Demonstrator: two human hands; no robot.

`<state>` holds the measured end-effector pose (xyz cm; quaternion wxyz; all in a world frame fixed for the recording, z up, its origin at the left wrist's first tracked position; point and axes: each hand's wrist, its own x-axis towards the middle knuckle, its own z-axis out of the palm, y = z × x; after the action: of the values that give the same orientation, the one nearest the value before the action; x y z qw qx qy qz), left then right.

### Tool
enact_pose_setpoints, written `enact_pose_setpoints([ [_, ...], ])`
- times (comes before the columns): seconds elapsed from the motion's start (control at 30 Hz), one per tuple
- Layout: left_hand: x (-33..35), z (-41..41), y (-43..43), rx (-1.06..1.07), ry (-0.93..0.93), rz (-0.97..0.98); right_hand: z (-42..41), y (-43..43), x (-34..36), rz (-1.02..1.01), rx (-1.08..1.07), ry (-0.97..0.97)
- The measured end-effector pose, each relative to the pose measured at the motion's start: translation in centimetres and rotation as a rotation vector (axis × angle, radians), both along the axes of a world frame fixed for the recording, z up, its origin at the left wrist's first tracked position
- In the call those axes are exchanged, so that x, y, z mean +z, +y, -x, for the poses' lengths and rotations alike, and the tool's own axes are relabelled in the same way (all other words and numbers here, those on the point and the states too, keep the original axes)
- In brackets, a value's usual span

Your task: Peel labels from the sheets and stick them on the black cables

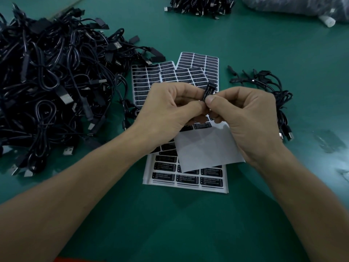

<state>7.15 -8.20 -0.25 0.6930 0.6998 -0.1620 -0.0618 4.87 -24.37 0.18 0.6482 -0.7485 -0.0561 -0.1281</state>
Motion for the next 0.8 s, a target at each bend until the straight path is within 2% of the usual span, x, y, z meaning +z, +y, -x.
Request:
enact_pose_setpoints([
  [0.27,-0.02,0.07,-0.05,0.007,-0.032,-0.023,-0.17,-0.29,-0.38,0.033,-0.078,-0.014],
  [0.43,-0.07,0.24,-0.19,0.005,-0.104,-0.091,-0.11,-0.05,-0.24,0.002,-0.004,-0.060],
  [0.7,-0.14,0.39,-0.04,0.060,-0.311,-0.253,-0.04,0.11,-0.32,0.108,-0.036,-0.113],
  [0.8,0.38,0.39,0.09,0.113,-0.454,-0.347,0.18,0.36,-0.08,0.083,-0.050,-0.127],
])
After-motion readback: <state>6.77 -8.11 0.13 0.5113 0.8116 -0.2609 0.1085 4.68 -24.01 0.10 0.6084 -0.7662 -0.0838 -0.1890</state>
